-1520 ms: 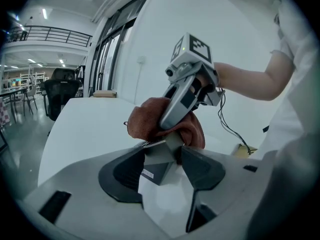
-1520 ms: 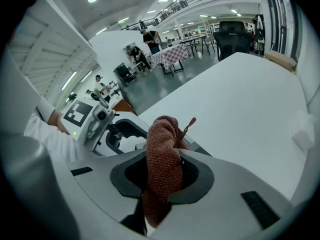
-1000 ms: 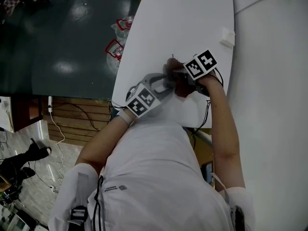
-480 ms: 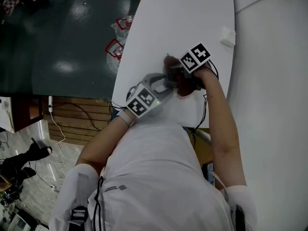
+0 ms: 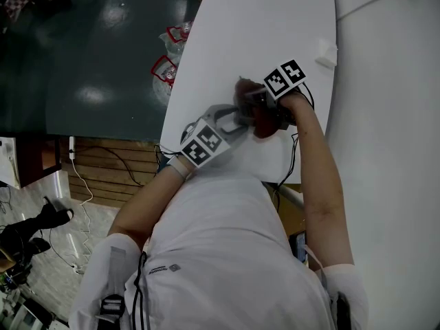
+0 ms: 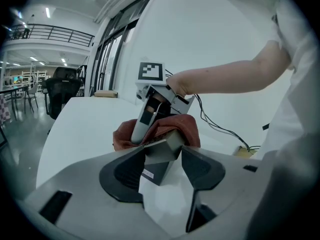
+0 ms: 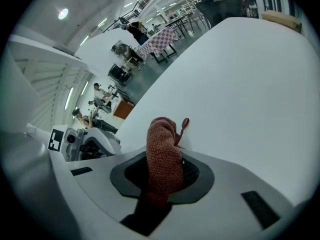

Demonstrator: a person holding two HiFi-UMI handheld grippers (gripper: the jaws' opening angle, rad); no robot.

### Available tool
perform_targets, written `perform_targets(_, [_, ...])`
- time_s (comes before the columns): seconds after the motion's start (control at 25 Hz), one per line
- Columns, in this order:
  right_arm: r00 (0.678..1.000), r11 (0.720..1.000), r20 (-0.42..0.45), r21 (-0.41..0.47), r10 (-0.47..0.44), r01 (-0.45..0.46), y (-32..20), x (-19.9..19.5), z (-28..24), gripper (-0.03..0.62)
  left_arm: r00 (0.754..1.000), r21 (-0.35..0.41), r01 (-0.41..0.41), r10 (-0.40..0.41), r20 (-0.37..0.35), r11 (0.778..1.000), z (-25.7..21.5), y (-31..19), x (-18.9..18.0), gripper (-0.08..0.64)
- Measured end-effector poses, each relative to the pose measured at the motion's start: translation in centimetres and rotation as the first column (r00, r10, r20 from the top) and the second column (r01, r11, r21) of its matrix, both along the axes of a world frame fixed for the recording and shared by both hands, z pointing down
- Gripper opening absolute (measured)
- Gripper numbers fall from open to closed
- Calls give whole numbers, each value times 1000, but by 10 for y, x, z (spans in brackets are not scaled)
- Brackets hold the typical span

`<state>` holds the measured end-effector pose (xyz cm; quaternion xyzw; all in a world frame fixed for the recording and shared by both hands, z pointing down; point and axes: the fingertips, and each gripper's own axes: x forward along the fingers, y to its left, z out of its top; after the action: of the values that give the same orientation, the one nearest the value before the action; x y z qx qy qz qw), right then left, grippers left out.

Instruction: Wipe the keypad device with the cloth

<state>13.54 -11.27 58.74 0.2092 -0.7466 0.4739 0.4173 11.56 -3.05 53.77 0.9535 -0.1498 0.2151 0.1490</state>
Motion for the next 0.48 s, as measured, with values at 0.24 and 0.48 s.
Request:
perform_targets(0.24, [999, 999, 18, -38, 35, -34, -7, 1, 3, 83, 1000, 0, -1, 1, 3, 1000, 1, 0, -1, 236])
perform_targets(0.48, [997, 998, -34, 8, 68, -68, -19, 3, 13, 83, 1000, -2, -4, 4, 1, 1000, -1, 0, 0, 237])
